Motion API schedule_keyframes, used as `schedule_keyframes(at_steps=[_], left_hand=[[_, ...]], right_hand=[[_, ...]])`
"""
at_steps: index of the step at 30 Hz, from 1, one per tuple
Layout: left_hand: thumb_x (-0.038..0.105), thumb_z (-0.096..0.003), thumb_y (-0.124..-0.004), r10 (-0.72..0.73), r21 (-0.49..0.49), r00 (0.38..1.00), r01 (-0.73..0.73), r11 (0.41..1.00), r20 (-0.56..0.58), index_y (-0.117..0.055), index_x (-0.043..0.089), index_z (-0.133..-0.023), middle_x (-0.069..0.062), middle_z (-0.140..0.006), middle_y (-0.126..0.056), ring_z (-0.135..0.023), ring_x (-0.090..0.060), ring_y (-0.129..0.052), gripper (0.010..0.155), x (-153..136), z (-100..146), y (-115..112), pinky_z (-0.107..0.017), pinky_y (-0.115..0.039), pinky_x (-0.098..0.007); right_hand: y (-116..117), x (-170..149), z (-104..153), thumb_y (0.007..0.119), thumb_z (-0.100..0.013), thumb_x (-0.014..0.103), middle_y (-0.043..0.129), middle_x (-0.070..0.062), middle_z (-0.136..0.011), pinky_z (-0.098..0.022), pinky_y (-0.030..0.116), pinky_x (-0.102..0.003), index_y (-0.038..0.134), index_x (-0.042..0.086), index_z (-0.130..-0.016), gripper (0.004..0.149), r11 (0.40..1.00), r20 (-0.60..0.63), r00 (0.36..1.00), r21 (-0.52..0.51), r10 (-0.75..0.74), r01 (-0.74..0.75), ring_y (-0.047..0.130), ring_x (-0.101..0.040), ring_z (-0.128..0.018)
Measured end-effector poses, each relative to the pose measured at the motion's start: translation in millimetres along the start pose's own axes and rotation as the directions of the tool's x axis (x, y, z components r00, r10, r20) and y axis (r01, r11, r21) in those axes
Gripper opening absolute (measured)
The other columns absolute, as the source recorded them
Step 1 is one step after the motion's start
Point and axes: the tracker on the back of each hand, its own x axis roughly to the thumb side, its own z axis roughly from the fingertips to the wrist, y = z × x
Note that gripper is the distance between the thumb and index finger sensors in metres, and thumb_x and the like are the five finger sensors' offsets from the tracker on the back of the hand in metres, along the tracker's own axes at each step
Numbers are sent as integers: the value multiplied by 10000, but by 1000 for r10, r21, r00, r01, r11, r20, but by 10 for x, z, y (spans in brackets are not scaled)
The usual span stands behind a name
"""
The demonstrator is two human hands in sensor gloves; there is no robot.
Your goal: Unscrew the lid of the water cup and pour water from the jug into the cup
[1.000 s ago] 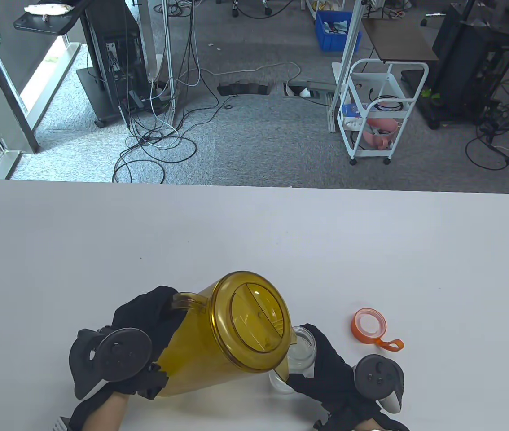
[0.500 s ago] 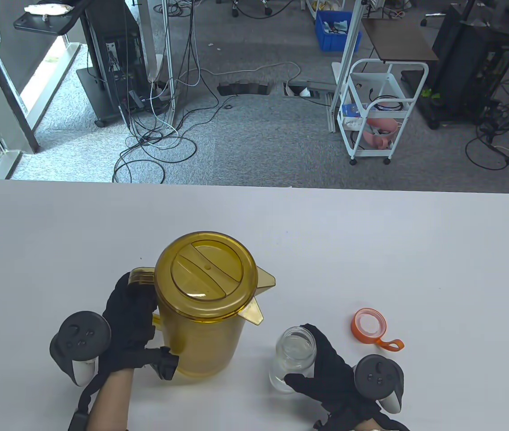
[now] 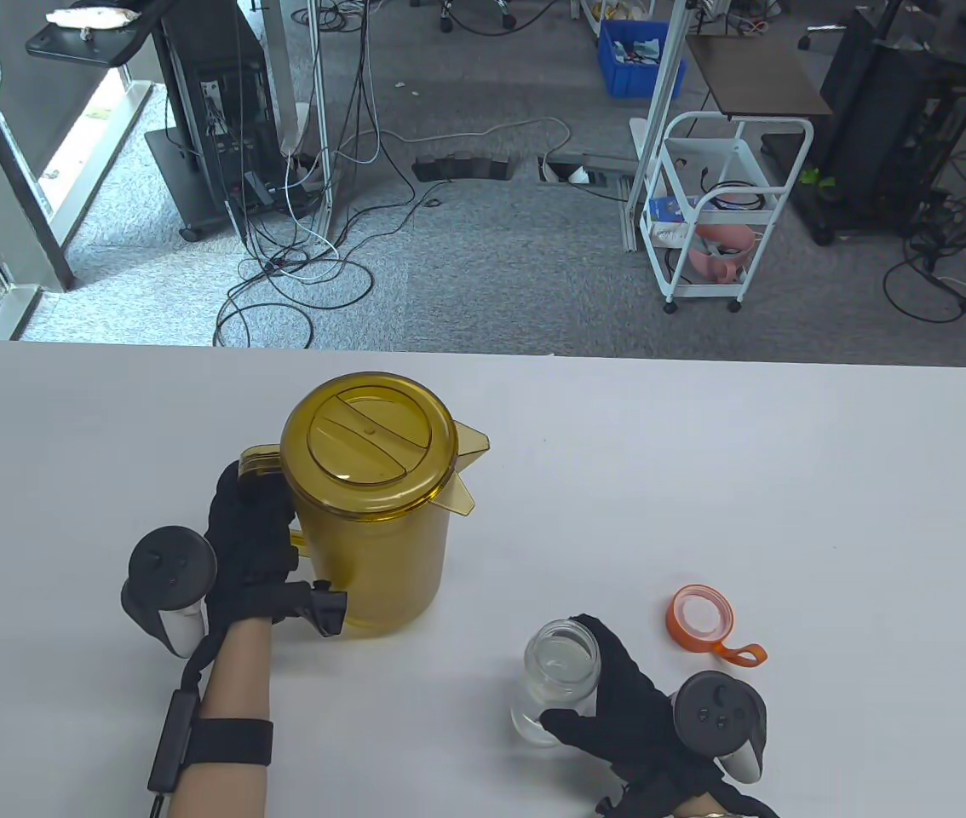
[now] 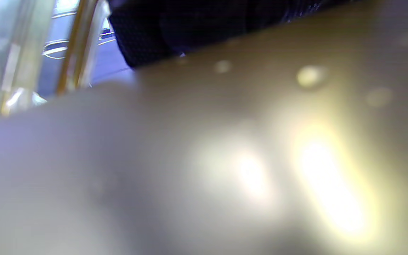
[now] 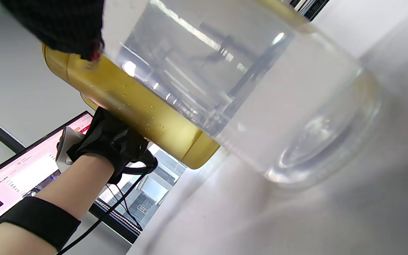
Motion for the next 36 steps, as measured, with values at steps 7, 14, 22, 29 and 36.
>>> schedule_keyframes(at_steps=[7, 14, 22, 29, 36], left_hand=[[655, -620, -505, 18, -34, 999, -19, 999, -31, -564, 394, -872, 249, -641, -778, -503, 31, -897, 368, -108, -66, -202, -701, -809, -286], [660, -620, -498, 25, -37, 998, -27, 999, -50, -557, 398, -873, 256, -643, -774, -508, 37, -896, 368, -166, -78, -244, -705, -809, -279], [664, -619, -517, 19, -31, 996, -22, 999, -83, -525, 411, -916, 254, -721, -766, -593, 28, -902, 391, -167, -73, -233, -739, -774, -311], [671, -616, -510, -100, -60, 994, 98, 993, -34, -166, 220, -1171, 9, -1197, -436, -1078, -244, -674, 794, -27, 76, -53, -829, -533, -515], [709, -615, -495, -323, 14, 945, 322, 947, 53, -153, 119, -1191, -154, -1231, -329, -1108, -418, -558, 893, 467, 504, 324, -797, -451, -608]], right_hand=[[-3, -4, -2, 843, -425, 549, 430, -172, -1148, -706, 351, -691, 256, 134, -1104, 989, 1000, 0, 1000, 0, 0, 0, 567, -410, -1058], [-4, -6, -5, 844, -425, 547, 430, -173, -1148, -706, 350, -692, 256, 134, -1104, 989, 1000, 1, 1000, 3, -4, 4, 564, -412, -1059], [-4, -8, -6, 842, -424, 549, 429, -174, -1148, -705, 353, -691, 257, 130, -1103, 989, 1000, 0, 1000, 0, 1, -1, 566, -412, -1058], [-5, -10, -5, 842, -425, 548, 429, -174, -1148, -705, 352, -692, 257, 130, -1103, 988, 1000, 0, 1000, -1, 2, -2, 568, -412, -1056], [-5, -12, -1, 841, -423, 549, 429, -175, -1148, -704, 355, -692, 258, 131, -1103, 988, 1000, -1, 1000, -2, 3, -3, 569, -412, -1056]])
